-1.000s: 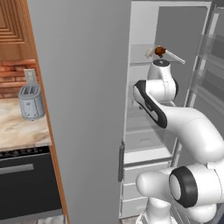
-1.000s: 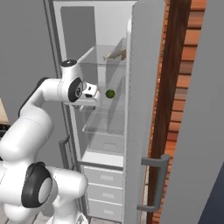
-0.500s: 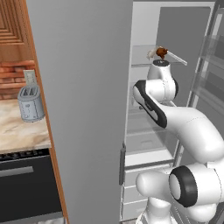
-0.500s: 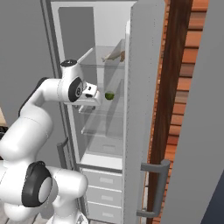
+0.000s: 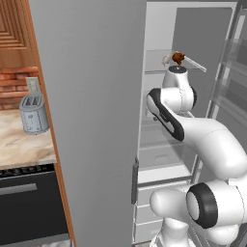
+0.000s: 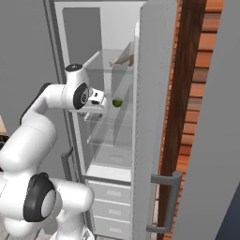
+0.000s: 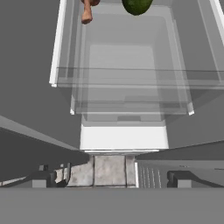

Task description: Gather the mushroom and lime from the fridge and place them on a tray on the dining counter. Then gather the chicken drumstick and fish from the fridge and place them on the other tray.

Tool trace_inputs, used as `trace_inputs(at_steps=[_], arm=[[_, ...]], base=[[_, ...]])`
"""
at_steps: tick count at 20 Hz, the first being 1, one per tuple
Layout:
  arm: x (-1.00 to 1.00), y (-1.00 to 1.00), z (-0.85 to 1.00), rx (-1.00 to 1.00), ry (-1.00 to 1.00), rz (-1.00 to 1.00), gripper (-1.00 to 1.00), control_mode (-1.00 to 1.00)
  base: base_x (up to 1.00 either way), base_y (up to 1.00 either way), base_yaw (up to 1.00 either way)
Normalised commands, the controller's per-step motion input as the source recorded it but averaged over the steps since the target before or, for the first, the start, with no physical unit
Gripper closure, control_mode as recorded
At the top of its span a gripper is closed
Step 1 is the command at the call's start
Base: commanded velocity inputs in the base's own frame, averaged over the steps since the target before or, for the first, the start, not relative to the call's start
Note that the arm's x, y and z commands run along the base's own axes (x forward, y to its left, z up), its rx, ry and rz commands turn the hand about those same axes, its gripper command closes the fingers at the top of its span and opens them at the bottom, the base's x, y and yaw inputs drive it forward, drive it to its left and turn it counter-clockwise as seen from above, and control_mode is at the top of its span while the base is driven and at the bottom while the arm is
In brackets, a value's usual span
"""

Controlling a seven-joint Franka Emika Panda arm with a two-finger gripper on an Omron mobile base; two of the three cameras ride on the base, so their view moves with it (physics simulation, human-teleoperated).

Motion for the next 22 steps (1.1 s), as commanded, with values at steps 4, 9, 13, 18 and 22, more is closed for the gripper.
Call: trace_inputs(at_steps=[4, 9, 13, 18, 22], arm=[[0.0, 0.0, 0.0, 0.0, 0.0, 0.0, -1.0, 1.0], [0.0, 0.0, 0.0, 0.0, 0.0, 0.0, -1.0, -1.0], [0.0, 0.0, 0.0, 0.0, 0.0, 0.0, -1.0, -1.0], [0.0, 0.0, 0.0, 0.0, 0.0, 0.0, -1.0, -1.0], [-0.07, 0.01, -0.03, -0.01, -0.04, 0.0, -1.0, -1.0]], base=[[0.0, 0.0, 0.0], [0.0, 0.0, 0.0], [0.0, 0.0, 0.0], [0.0, 0.0, 0.0], [0.0, 0.0, 0.0]])
